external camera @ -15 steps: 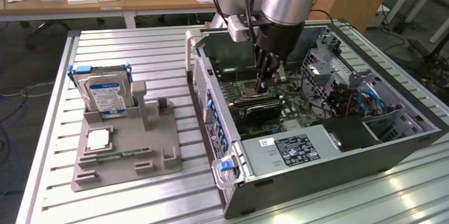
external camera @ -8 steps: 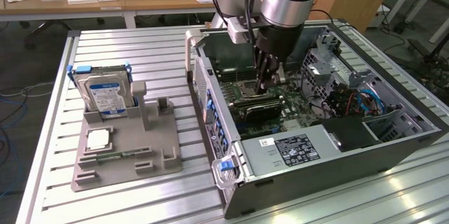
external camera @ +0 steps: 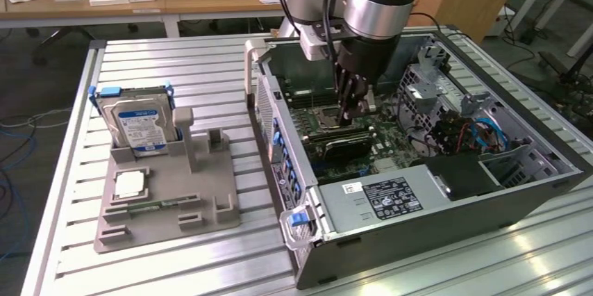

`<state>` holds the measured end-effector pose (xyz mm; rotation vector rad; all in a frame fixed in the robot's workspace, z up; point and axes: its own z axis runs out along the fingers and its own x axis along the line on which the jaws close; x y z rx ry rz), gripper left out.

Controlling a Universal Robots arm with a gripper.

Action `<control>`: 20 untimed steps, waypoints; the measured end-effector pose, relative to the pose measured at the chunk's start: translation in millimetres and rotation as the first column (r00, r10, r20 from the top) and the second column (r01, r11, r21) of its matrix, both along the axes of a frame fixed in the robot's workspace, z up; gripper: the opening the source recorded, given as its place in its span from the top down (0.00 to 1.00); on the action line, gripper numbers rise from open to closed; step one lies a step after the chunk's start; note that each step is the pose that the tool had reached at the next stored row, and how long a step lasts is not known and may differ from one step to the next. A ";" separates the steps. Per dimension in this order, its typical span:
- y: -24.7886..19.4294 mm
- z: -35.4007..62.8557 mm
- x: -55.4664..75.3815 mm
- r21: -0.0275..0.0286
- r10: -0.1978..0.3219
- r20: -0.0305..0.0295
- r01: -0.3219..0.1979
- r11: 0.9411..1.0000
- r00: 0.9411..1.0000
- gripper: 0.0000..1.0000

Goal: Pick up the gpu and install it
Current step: 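Press down on the gpu until it lock into place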

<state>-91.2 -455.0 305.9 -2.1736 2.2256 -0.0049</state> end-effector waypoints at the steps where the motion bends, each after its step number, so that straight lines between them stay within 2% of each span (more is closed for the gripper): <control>1: 0.0 0.0 0.0 0.000 0.000 0.000 0.000 1.000 1.000 0.89; 20: 0.0 -2.4 0.1 -0.001 0.000 0.000 0.000 1.000 1.000 0.89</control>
